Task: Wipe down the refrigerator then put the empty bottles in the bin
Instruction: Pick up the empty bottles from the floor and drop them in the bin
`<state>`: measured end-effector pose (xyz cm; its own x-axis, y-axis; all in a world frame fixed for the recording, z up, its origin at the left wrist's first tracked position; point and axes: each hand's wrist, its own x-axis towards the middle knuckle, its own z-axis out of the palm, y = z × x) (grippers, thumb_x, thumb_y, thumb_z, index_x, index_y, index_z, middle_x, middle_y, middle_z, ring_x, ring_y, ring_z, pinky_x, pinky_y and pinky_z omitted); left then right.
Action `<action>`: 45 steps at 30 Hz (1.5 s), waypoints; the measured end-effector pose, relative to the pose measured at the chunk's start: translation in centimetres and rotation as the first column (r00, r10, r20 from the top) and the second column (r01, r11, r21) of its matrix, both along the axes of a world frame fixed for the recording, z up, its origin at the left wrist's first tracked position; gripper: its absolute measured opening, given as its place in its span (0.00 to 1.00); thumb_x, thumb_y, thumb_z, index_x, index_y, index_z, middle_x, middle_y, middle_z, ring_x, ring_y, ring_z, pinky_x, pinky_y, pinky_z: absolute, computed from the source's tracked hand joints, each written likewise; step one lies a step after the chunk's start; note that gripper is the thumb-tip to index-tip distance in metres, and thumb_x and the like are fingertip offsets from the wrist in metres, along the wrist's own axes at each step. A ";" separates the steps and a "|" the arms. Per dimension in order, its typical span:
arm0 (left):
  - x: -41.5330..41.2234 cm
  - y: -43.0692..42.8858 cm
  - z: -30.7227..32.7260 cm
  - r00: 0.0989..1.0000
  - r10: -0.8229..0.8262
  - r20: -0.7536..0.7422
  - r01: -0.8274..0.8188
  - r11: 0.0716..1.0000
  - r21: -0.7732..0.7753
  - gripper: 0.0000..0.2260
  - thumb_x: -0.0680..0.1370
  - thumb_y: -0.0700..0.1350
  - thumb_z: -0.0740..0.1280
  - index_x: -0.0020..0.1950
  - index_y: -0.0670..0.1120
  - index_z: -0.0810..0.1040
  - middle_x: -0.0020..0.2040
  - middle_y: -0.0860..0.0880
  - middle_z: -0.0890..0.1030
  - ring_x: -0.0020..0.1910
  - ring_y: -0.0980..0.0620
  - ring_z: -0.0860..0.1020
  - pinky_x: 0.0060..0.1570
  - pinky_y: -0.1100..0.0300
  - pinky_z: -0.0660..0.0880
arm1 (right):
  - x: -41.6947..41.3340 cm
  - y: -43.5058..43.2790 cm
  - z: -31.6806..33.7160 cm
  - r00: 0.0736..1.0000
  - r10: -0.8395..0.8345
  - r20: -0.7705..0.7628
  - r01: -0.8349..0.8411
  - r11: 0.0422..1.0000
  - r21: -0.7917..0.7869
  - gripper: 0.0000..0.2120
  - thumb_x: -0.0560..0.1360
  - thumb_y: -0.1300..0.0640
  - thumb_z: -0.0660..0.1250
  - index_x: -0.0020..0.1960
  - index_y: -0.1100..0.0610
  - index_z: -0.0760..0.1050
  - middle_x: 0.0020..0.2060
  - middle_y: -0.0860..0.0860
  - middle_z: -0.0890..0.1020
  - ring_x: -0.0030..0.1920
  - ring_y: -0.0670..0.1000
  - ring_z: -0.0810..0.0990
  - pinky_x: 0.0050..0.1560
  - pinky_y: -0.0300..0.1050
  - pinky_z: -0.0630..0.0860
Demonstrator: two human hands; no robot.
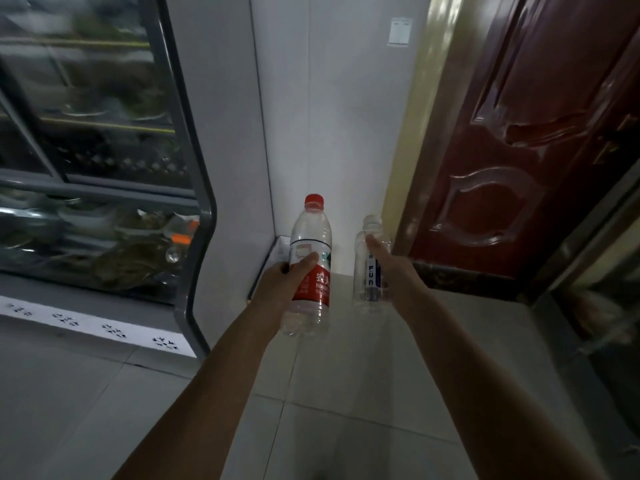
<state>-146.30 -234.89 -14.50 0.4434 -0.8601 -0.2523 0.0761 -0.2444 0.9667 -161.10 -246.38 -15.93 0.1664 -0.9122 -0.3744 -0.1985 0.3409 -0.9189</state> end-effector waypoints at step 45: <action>28.6 -50.5 -28.7 0.852 0.483 -0.203 -0.340 0.805 0.486 0.14 0.75 0.50 0.68 0.55 0.43 0.74 0.40 0.45 0.82 0.35 0.49 0.82 0.31 0.58 0.78 | 33.4 -56.0 -28.6 0.804 0.515 -0.297 -0.375 0.827 0.418 0.25 0.71 0.36 0.66 0.40 0.60 0.74 0.33 0.54 0.78 0.32 0.50 0.77 0.32 0.39 0.71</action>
<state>-117.66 -285.40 -43.15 0.5699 -0.3914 -0.7225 0.5328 -0.4933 0.6875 -127.75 -302.34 -44.51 0.3034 -0.5846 -0.7525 -0.7115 0.3863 -0.5870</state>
